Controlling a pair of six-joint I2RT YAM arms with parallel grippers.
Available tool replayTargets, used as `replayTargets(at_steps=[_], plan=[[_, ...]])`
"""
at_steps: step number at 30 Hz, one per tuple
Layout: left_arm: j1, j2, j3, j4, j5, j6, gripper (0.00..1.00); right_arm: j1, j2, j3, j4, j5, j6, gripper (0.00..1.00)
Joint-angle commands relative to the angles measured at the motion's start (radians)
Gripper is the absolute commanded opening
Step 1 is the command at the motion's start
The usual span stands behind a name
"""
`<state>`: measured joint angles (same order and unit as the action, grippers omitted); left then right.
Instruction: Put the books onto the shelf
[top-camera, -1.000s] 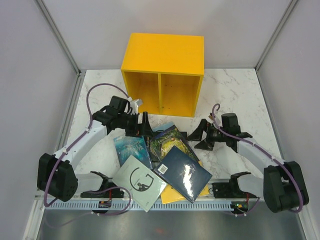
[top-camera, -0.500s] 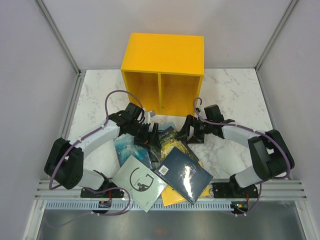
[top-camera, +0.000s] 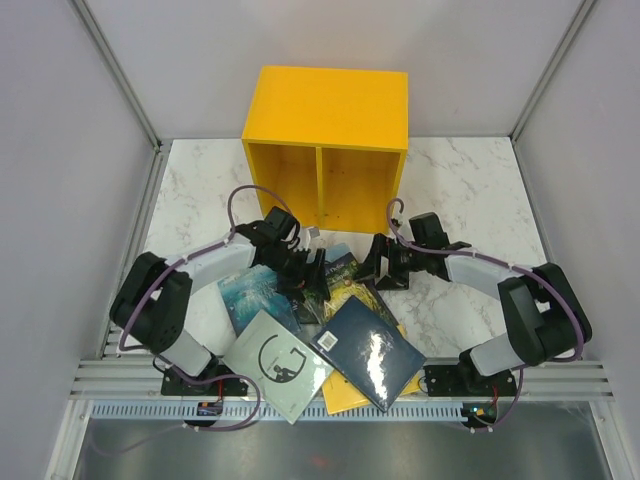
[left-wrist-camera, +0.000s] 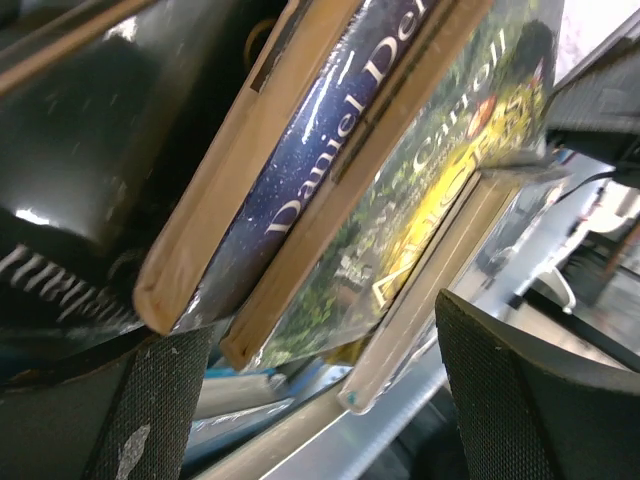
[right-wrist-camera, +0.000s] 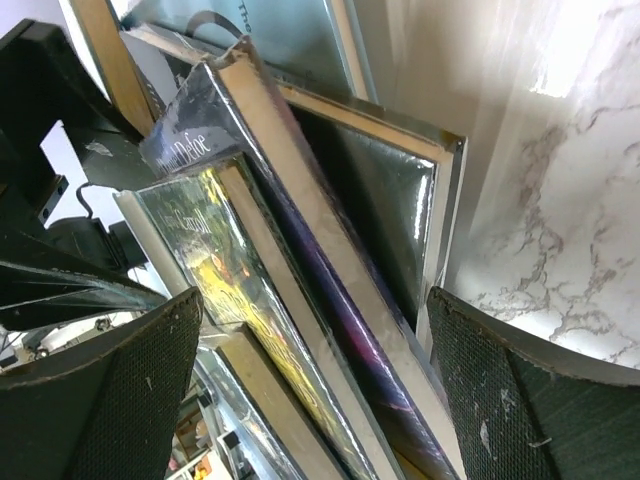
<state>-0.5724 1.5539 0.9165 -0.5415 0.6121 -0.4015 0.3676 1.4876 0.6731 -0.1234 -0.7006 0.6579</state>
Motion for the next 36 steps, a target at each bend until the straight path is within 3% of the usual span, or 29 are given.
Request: replayTargets(at_steps=[1, 10, 16, 20, 24, 28, 31, 36], plan=[[-0.021, 0.099, 0.079, 0.055, 0.051, -0.039, 0.92, 0.010, -0.038, -0.017, 0.037, -0.027, -0.001, 0.95], [-0.064, 0.262, 0.341, 0.069, 0.104, -0.077, 0.92, 0.010, -0.066, -0.030, 0.001, 0.033, -0.006, 0.93], [-0.064, 0.241, 0.247, 0.144, 0.120, -0.112, 0.92, 0.010, -0.067, -0.067, 0.036, 0.056, 0.014, 0.91], [-0.064, 0.250, 0.185, 0.252, 0.176, -0.175, 0.92, 0.010, -0.061, -0.107, 0.157, 0.053, 0.096, 0.87], [-0.057, 0.255, 0.196, 0.169, 0.005, -0.157, 0.92, 0.010, -0.038, -0.155, 0.307, 0.039, 0.199, 0.80], [-0.049, 0.297, 0.236, 0.039, -0.182, -0.131, 0.92, 0.010, -0.013, -0.175, 0.392, 0.018, 0.244, 0.63], [-0.049, 0.313, 0.228, 0.043, -0.210, -0.131, 0.91, 0.010, 0.000, -0.188, 0.451, 0.015, 0.270, 0.58], [-0.049, 0.292, 0.173, 0.163, -0.118, -0.143, 0.88, 0.011, 0.066, -0.201, 0.544, -0.007, 0.324, 0.53]])
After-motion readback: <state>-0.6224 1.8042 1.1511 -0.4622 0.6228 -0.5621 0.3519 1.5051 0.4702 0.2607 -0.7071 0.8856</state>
